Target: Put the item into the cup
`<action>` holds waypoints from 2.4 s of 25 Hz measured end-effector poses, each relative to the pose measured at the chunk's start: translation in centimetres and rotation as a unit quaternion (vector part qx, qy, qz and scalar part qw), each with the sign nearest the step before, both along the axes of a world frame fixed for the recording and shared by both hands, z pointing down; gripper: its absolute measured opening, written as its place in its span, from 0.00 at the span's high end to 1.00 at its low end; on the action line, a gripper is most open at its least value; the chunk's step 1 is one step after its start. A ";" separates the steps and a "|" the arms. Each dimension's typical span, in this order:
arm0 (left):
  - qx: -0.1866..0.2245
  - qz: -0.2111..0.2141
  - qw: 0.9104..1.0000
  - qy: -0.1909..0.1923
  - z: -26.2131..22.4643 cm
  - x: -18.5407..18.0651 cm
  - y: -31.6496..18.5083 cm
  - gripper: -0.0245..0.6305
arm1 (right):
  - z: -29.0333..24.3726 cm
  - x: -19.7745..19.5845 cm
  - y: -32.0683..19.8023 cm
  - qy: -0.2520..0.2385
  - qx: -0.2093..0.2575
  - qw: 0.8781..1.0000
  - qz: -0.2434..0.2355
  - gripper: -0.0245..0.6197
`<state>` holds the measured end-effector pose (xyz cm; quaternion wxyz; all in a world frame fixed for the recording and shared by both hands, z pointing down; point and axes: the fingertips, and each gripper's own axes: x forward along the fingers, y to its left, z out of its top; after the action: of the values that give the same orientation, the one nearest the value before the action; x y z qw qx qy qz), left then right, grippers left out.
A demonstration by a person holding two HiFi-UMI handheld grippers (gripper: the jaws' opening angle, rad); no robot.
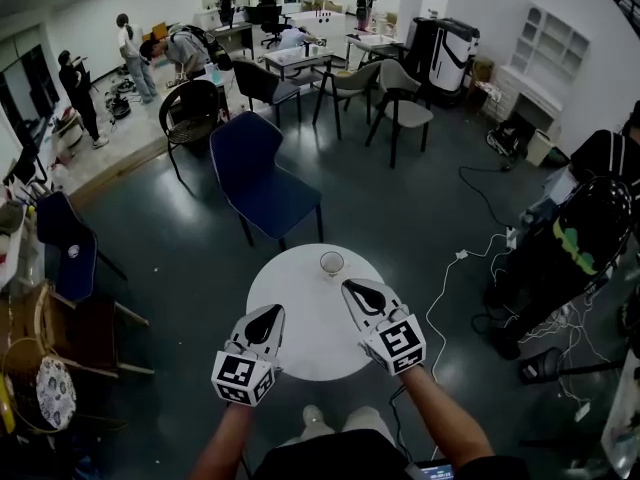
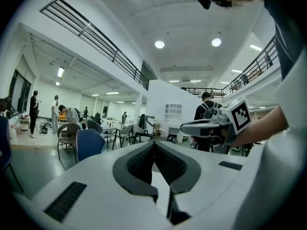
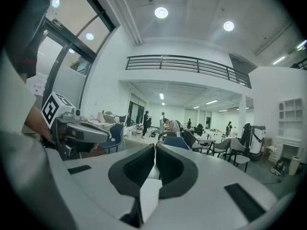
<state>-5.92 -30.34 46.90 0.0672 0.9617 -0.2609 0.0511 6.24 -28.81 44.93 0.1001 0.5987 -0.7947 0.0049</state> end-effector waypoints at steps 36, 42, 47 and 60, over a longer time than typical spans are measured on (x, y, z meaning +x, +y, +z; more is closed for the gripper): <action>0.042 -0.015 0.999 0.007 -5.8 4.1 14.2 0.94 | -5.6 1.5 14.2 -0.004 0.040 0.998 -0.041 0.92; 0.053 -0.021 0.998 0.006 -6.5 4.4 18.3 0.94 | -6.2 2.1 18.2 -0.007 0.050 0.998 -0.043 0.92; 0.063 -0.022 0.998 0.009 -7.7 4.9 21.8 0.94 | -6.8 2.2 21.9 -0.009 0.053 0.997 -0.048 0.92; 0.073 -0.032 0.997 0.008 -8.0 5.2 30.7 0.94 | -6.9 2.5 30.7 -0.012 0.061 0.997 -0.056 0.93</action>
<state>-0.74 0.38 38.90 0.0009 0.9557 -0.2936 0.0219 8.78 1.85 37.98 0.0542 0.5583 -0.8268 -0.0417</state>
